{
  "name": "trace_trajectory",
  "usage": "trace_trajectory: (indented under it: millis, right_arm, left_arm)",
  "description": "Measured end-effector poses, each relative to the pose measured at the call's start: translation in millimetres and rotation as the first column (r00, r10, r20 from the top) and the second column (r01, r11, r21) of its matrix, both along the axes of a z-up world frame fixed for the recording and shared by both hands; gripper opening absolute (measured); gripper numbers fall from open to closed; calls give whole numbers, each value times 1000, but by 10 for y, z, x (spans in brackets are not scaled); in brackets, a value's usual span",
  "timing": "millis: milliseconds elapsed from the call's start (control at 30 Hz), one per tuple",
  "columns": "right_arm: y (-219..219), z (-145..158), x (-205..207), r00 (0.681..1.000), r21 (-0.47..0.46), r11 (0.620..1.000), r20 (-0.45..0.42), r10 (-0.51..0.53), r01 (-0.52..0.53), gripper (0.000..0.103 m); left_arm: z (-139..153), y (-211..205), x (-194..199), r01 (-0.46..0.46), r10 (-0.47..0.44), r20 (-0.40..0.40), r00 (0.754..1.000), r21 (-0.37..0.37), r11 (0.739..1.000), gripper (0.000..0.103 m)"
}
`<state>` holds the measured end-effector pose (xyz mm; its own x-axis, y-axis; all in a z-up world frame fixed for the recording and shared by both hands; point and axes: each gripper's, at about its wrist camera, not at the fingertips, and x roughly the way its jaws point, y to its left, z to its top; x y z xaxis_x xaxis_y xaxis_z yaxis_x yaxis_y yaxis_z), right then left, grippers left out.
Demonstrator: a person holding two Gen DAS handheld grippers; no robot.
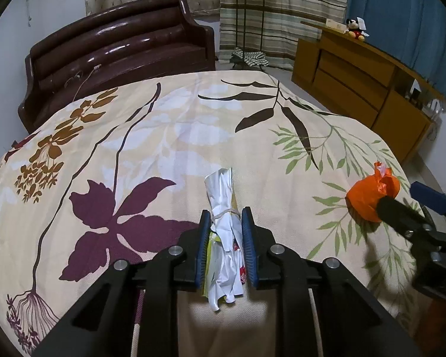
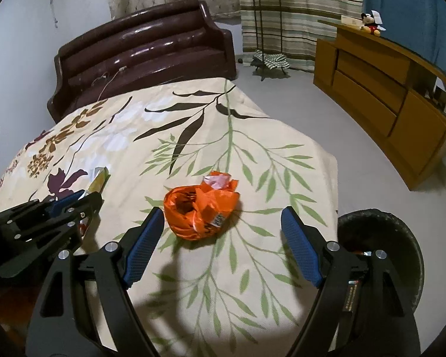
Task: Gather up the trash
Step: 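Grasp the silver foil wrapper with the left gripper while the right gripper grasps the orange bag, then carry the foil wrapper and orange bag over the bin and open both grippers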
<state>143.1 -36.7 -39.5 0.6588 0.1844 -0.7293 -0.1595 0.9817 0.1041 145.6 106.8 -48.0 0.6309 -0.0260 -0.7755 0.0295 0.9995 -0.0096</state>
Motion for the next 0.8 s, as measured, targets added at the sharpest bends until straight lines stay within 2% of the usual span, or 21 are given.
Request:
trace_trajectory:
  millis: [233, 300, 367, 433, 800]
  right_arm:
    - [129, -67, 120, 999, -40, 999, -34, 5, -7, 79]
    - [160, -78, 156, 999, -52, 999, -42, 6, -8, 76]
    - [194, -98, 181, 998, -63, 998, -59, 12, -16, 61]
    - [216, -118, 195, 997, -73, 997, -71, 16, -21, 53]
    - [289, -103, 16, 997, -82, 995, -62, 48, -53, 51]
  left_arm:
    - [18, 42, -24, -1, 1, 12, 1000, 5, 1000, 22]
    - [26, 53, -36, -3, 3, 18, 1000, 13, 1000, 22]
    - [32, 78, -49, -8, 7, 20, 1000, 15, 1000, 22]
    - [36, 95, -60, -12, 12, 22, 1000, 18, 1000, 22]
    - [65, 122, -193, -25, 25, 35, 999, 20, 999, 22]
